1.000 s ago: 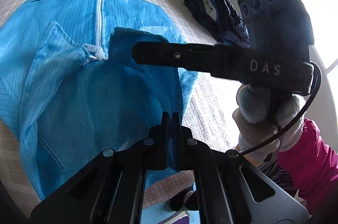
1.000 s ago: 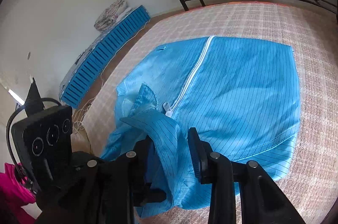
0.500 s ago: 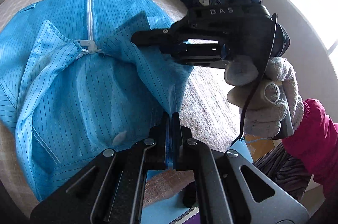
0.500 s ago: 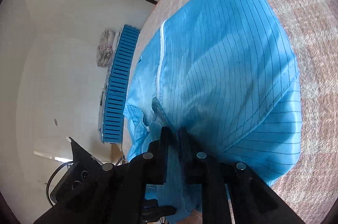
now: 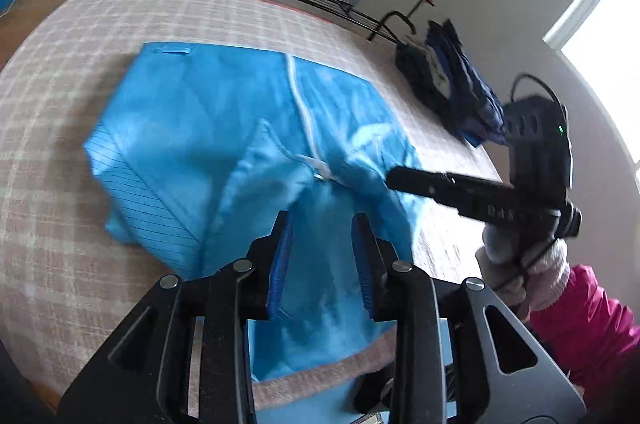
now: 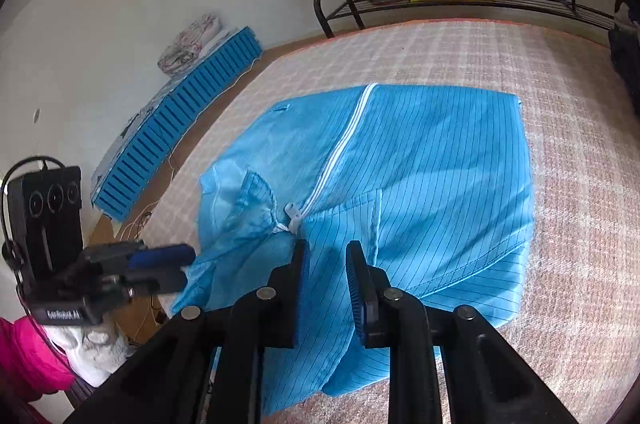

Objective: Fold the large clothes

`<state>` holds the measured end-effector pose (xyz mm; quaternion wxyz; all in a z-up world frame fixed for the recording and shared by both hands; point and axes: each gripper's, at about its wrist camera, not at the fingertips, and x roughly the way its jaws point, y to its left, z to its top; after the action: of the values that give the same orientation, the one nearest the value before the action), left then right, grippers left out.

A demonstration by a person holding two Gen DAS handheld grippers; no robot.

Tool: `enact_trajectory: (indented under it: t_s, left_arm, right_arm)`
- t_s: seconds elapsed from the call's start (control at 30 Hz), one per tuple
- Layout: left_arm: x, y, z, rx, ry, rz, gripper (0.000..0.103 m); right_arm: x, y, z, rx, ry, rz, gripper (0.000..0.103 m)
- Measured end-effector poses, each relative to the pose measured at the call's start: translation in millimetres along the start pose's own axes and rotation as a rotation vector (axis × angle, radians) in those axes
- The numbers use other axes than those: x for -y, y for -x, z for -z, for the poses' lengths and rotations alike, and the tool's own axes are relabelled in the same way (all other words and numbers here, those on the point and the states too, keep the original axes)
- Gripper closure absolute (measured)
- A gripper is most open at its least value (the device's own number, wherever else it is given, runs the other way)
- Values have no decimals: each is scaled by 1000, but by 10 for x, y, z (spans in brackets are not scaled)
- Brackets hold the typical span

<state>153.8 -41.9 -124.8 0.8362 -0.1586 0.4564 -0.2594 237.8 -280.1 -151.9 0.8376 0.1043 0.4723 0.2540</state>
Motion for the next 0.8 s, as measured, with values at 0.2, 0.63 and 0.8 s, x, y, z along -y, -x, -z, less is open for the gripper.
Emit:
enact_trajectory:
  t_s: [0.2,0.63,0.8]
  left_arm:
    - [-560,-379,-56,-80,80,-140,73]
    - [-981,140,-480,37,151,-163,72]
    - [-1198,-179,-378,-51,169,-202,72]
  right_arm:
    - [65,-346,87,-97,-28,9,76]
    - [802,584,44,143,-225,135,69]
    - [672,343,34,51,-147,205,74]
